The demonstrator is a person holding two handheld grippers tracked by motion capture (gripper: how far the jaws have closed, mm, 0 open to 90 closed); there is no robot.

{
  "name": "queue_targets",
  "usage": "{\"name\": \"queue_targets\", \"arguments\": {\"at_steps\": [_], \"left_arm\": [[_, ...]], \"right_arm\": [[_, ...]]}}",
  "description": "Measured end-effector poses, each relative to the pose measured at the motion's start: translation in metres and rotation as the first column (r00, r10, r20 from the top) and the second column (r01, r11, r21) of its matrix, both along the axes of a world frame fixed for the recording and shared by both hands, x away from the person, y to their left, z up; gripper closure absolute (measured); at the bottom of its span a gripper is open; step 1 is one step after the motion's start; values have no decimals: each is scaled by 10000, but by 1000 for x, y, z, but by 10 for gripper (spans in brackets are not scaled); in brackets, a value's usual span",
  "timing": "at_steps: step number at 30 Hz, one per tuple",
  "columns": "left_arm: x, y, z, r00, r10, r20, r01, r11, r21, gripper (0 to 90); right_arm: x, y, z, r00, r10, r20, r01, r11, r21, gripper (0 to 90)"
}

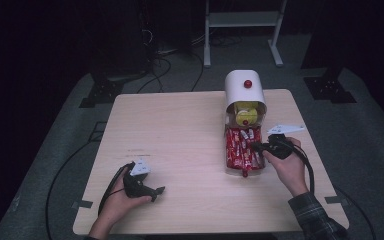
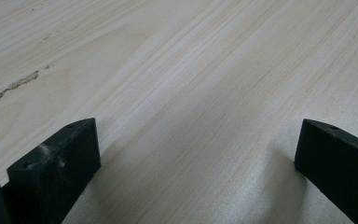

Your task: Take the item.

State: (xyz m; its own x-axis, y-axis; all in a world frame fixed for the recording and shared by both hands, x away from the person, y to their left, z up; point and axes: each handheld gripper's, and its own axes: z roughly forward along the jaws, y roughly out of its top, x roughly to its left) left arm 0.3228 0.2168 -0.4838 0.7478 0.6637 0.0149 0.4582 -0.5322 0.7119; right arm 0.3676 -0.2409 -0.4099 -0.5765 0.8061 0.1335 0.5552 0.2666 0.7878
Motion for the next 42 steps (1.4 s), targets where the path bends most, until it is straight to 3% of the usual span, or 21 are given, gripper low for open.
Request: {"name": "queue_targets", "arguments": {"at_steps": [42], "left_arm": [[0, 0, 0, 10000, -1, 7, 1, 10000, 5, 0]], "right_arm": [[-12, -39, 15, 9988, -466, 117, 463, 9988, 187, 883]]}}
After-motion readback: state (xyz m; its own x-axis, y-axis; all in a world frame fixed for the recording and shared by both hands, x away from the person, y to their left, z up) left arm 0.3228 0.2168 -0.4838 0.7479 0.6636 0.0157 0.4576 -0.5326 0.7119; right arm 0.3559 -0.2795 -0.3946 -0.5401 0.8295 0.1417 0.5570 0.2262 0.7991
